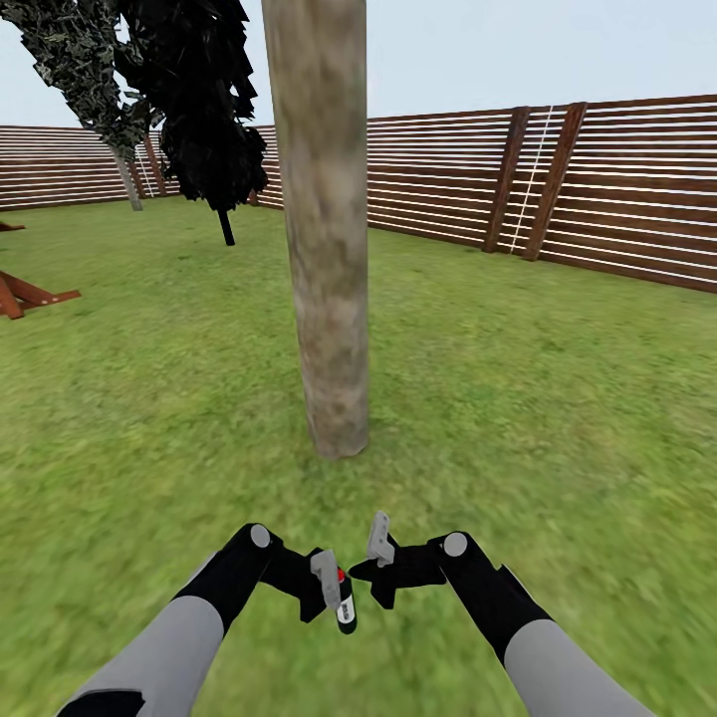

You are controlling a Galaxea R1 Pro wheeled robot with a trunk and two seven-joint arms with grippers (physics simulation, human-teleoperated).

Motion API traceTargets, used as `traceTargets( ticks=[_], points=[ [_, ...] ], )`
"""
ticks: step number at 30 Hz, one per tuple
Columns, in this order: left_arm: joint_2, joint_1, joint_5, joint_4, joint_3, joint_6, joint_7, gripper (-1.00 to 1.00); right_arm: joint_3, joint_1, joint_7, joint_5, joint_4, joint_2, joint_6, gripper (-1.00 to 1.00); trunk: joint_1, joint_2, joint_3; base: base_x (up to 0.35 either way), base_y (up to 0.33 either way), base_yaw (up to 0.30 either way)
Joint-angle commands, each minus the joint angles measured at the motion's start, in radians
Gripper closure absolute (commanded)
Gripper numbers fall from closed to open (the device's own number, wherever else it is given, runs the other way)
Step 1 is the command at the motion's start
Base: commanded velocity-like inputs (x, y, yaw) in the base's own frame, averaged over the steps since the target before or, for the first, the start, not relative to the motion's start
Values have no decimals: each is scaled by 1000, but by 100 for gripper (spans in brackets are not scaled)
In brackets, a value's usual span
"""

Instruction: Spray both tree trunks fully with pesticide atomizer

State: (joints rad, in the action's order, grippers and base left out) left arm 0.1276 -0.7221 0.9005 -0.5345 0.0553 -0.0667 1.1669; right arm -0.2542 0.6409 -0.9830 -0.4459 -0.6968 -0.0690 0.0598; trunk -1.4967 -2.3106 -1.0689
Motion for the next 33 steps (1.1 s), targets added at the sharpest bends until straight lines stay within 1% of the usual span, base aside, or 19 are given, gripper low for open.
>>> traceTargets(
  ticks=[1, 4, 9, 20, 22, 26, 27, 28, 29, 33],
  points=[
    [1, 0, 8, -1, 6, -7, 4, 100, 1, 0, -2, -10, -1, 0, 6, 100, 0, 0, -1, 0, 0, 0],
    [1, 0, 6, 0, 6, -7, 4, 100, 1, 0, -2, -10, -3, 0, 6, 100, 0, 0, -1, 0, 0, 0],
    [1, 0, -11, 0, 6, -8, 4, 100, 1, 0, -2, -10, -2, 0, 6, 100, 0, 0, -1, 0, 0, 0],
    [9, 0, -12, 0, 6, -9, 4, 100, 2, 0, -2, -10, -3, 0, 6, 100, 0, 0, -1, 0, 0, 0],
    [7, 0, -12, 1, 6, -8, 4, 100, 2, 0, -2, -10, -3, 0, 6, 100, 0, 0, -1, 0, 0, 0],
    [-4, 0, -11, 1, 5, -11, 4, 100, 1, 0, -2, -10, -2, 0, 6, 100, 0, 0, -1, 0, 0, 0],
    [-9, 0, -6, 1, 4, -12, 4, 100, 2, 0, -2, -10, -2, 0, 6, 100, 0, 0, -1, 0, 0, 0],
    [-22, 0, -2, 0, 2, -12, 5, 100, 1, 0, -2, -10, -1, 0, 6, 100, 0, 0, -1, 0, 0, 0],
    [-47, 0, 1, -1, 1, -12, 6, 100, 1, 0, -2, -10, -1, 0, 6, 100, 0, 0, -1, 0, 0, 0],
    [-131, 5, 3, -1, 0, -13, 12, 100, 1, 0, -2, -10, -1, 0, 6, 100, 0, 0, -1, 0, 0, 0]
  ],
)
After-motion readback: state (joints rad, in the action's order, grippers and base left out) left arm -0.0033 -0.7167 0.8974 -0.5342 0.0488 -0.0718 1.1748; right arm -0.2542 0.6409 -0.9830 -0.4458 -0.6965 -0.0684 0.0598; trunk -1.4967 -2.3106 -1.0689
